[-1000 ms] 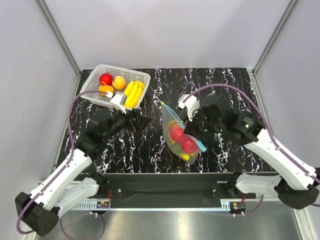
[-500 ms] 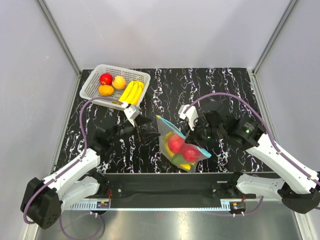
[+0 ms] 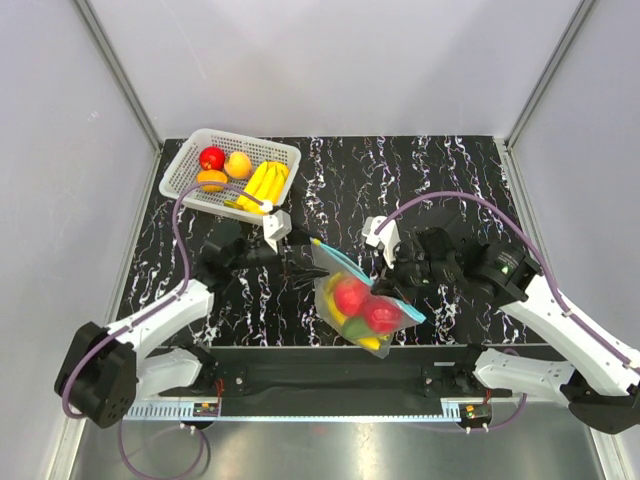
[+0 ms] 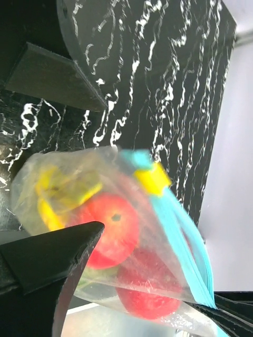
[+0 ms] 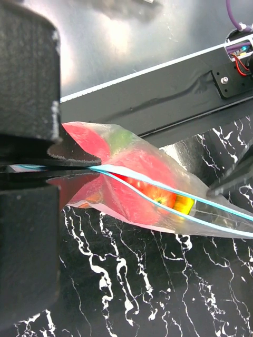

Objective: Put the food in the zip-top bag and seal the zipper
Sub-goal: Adjust the zipper food storage bag at the center of the board, then zip the zipper food storage bag at the center of the board.

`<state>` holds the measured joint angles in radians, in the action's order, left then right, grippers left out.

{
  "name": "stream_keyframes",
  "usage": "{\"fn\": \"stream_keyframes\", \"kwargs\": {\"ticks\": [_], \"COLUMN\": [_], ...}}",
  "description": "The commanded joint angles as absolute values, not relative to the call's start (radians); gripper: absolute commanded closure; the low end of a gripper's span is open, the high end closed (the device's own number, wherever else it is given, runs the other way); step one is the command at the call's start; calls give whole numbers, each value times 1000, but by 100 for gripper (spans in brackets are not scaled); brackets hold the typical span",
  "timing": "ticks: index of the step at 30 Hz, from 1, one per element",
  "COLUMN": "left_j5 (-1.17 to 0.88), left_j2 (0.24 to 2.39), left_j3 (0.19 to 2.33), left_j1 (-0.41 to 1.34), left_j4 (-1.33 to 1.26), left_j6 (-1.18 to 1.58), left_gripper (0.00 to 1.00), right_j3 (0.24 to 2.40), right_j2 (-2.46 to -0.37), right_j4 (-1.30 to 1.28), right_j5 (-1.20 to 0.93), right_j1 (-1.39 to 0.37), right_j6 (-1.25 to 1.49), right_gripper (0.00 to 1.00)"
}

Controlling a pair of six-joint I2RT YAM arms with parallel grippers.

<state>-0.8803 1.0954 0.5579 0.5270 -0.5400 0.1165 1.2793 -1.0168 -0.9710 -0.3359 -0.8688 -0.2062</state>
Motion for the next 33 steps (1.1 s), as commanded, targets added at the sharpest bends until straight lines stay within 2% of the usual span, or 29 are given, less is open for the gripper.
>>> {"fn": "stream_keyframes", "kwargs": {"ticks": [1,3,5,6,7,8,9,11,15,18,19,21,23,25,27,30,33], "left_j5": [-971,-1044,-1097,-1094,-1089,-1080,-1072,-1087,-1114,-1109,-1112,-1109,-1106,-1104,-1108,-1118,-1126], "left_j2": [1143,1185,1215,1226,1251,1262,1273,1311,1364,1374,1376,1376,1374,1374,1382,1391,1401], "left_j3": [642,663,664,652,637,612,609,629,626,635,643,653,647,646,650,666,661], "left_j1": [523,522,523,522,522,522,520,522,520,522,522,522,523,522,523,523,525], "left_j4": [-658,-695,-785,-922,-995,-1067,-1159,-1175,-1279,-1247,-1214,-1126,-1117,-1108,-1092,-1048,-1045], "left_j6": [97,130,229,267,305,380,411,463,548,549,539,491,473,471,465,448,433], "left_gripper": [14,20,30,35,43,65,77,100,100,100,100,100,100,100,100,100,100], "right_j3": [1279,1275,1269,1266,1266,1262,1256,1250,1232,1230,1230,1249,1267,1299,1327,1339,1338], "right_j2": [-985,-979,-977,-977,-977,-977,-977,-979,-976,-976,-977,-983,-988,-997,-1014,-1049,-1095], "right_j4": [-923,-920,-922,-923,-923,-922,-920,-916,-908,-907,-904,-907,-911,-908,-882,-803,-715], "right_j5": [-380,-377,-376,-374,-374,-371,-370,-359,-339,-307,-286,-192,-123,-86,-54,-51,-44], "right_j1": [-874,-876,-876,-876,-874,-876,-874,-874,-874,-873,-874,-874,-874,-874,-876,-874,-874], "right_j6": [-233,-232,-232,-232,-230,-230,-229,-226,-213,-189,-177,-141,-129,-124,-123,-118,-127], "right_gripper": [100,100,100,100,100,100,100,100,100,99,75,47,40,39,42,55,55]}}
